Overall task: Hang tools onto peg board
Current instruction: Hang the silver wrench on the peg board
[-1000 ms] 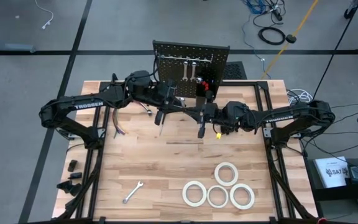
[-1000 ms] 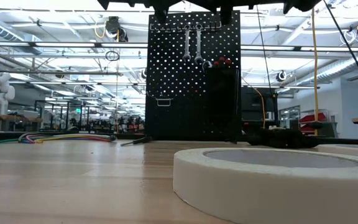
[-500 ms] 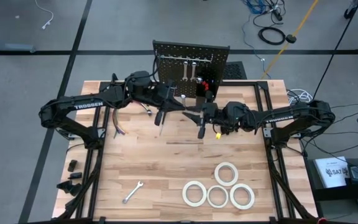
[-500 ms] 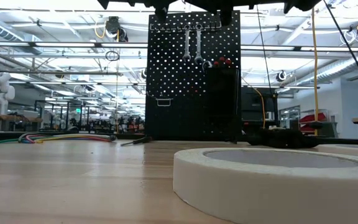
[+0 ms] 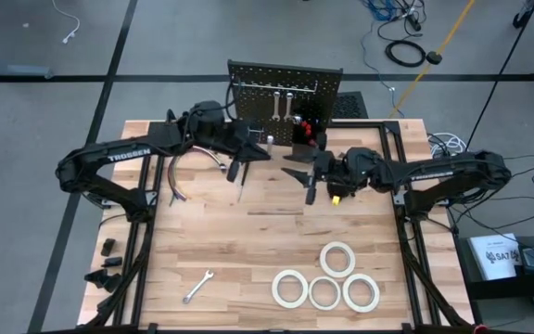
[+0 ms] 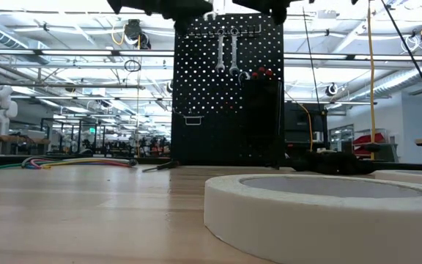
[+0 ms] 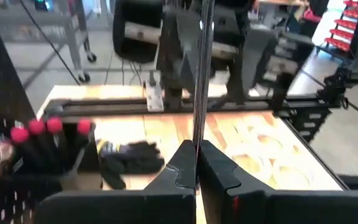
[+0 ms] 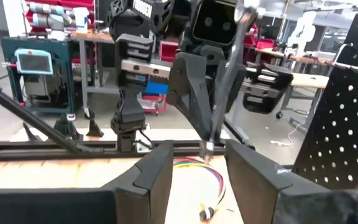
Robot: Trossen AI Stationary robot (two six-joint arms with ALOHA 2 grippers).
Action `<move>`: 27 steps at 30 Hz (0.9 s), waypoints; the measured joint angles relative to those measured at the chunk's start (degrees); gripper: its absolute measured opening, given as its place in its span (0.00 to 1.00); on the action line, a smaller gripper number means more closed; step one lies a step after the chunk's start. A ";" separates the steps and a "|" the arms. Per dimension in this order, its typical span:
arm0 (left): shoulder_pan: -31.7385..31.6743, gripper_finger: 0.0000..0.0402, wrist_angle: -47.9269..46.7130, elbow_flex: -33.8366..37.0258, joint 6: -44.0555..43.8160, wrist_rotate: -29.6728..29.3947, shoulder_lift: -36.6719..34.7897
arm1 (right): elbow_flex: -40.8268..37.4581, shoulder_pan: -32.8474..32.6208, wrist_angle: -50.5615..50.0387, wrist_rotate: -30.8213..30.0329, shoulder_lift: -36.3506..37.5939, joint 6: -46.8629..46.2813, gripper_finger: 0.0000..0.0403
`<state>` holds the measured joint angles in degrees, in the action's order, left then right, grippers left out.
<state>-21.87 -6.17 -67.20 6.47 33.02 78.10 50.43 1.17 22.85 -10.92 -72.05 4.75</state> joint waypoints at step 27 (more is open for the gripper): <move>-16.38 0.00 -0.81 0.00 -9.73 6.92 4.42 | -14.40 4.19 10.48 0.50 6.84 -1.09 0.36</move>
<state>-38.24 -6.98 -67.20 -3.26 39.94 82.52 36.03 5.36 33.34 -10.42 -65.21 3.66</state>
